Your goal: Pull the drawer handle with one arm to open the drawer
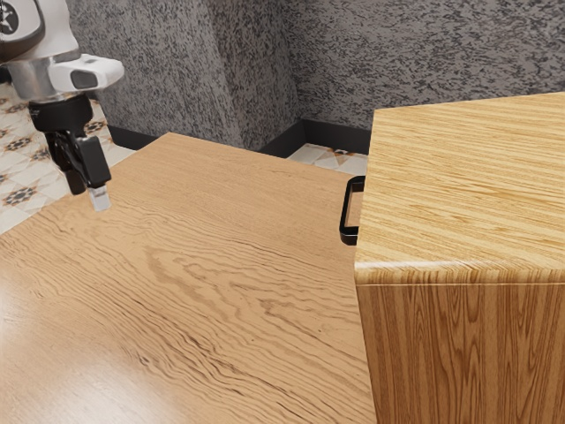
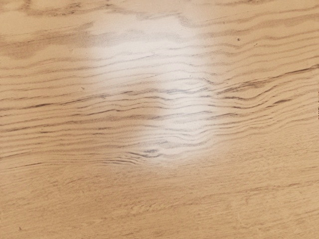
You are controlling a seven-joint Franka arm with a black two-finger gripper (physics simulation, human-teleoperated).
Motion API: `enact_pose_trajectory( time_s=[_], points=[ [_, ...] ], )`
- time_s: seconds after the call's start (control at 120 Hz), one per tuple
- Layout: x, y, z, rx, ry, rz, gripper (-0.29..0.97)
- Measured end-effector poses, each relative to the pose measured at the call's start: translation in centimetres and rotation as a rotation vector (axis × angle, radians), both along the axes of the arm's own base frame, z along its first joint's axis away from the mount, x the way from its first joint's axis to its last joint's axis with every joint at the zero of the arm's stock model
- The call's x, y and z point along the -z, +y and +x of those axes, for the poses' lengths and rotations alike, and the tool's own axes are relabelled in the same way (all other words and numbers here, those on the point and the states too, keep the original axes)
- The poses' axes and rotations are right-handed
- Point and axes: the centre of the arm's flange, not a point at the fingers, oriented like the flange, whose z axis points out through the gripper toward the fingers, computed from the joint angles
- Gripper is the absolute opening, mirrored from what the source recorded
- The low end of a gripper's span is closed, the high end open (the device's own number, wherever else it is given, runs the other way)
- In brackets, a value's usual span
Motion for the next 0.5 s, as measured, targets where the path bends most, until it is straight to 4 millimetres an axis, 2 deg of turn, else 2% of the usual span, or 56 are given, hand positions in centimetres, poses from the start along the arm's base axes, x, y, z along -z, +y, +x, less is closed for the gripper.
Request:
enact_pose_trajectory(
  time_s=[0.108, 0.2, 0.358, 0.5],
  points=[
    [-0.1, -1.5, 1.3, 0.098, -0.042, 0.005, 0.68],
    [-1.0, -4.1, 1.8, 0.195, -0.077, 0.009, 0.68],
    [-2.5, -9.5, 1.4, 0.417, -0.116, -0.002, 0.68],
    [-3.7, -16.2, 1.8, 0.797, -0.172, -0.001, 0.68]
  ],
)
